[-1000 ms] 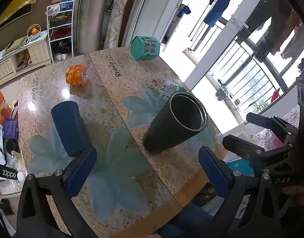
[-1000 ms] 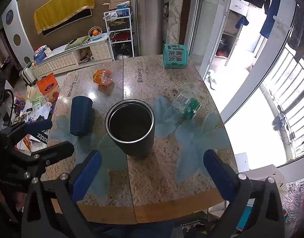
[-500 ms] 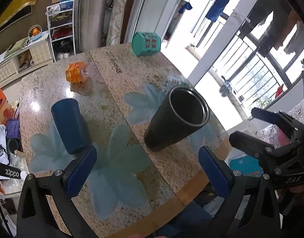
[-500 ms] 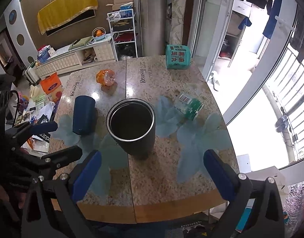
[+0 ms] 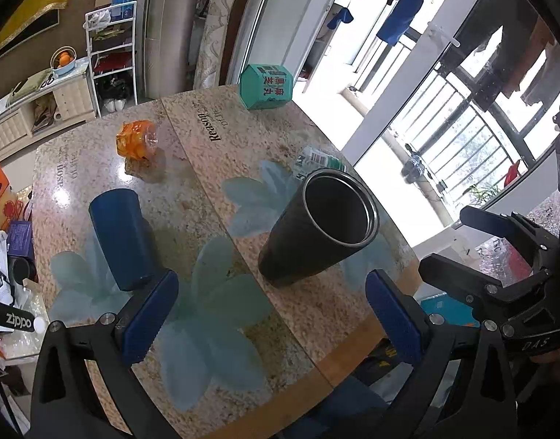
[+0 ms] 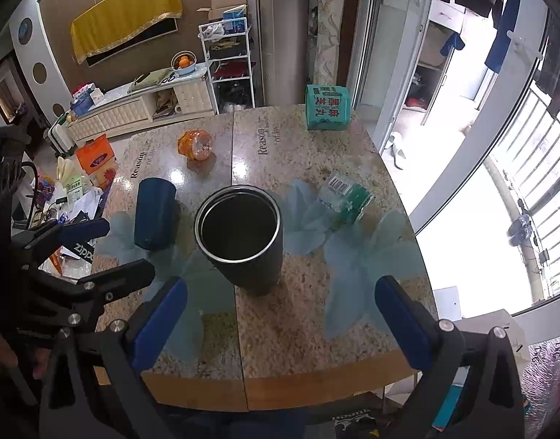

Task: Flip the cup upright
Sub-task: 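Open the right gripper and withdraw it from the standing tumbler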

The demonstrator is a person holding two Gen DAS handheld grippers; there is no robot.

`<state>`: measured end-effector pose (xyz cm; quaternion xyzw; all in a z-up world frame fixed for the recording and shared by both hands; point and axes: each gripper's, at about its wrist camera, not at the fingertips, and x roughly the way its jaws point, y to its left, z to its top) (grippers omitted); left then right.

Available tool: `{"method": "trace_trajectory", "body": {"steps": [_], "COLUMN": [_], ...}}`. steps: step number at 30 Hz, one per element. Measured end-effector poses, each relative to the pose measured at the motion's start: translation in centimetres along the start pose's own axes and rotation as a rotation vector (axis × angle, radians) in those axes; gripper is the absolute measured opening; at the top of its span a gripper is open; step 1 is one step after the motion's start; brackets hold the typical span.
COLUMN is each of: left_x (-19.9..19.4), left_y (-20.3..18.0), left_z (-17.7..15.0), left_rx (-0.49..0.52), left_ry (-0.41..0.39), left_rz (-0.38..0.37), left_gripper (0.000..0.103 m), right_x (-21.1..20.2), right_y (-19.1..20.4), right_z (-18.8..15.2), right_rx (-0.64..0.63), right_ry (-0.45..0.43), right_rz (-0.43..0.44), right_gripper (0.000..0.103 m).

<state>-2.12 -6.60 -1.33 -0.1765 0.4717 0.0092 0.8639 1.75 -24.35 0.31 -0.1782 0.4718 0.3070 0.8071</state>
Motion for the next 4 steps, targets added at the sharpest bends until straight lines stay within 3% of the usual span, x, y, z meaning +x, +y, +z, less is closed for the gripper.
{"method": "trace_trajectory", "body": {"steps": [4], "left_x": [-0.07], "left_y": [-0.09], "left_z": [0.17], "left_rx": [0.005], "left_ry": [-0.015], "left_rz": [0.015], "left_gripper": [0.103], "right_x": [-0.03], "right_y": [0.04], "right_z": [0.01], "right_rx": [-0.002], "right_ry": [0.005], "right_rz": [0.005], "right_gripper": [0.103]}}
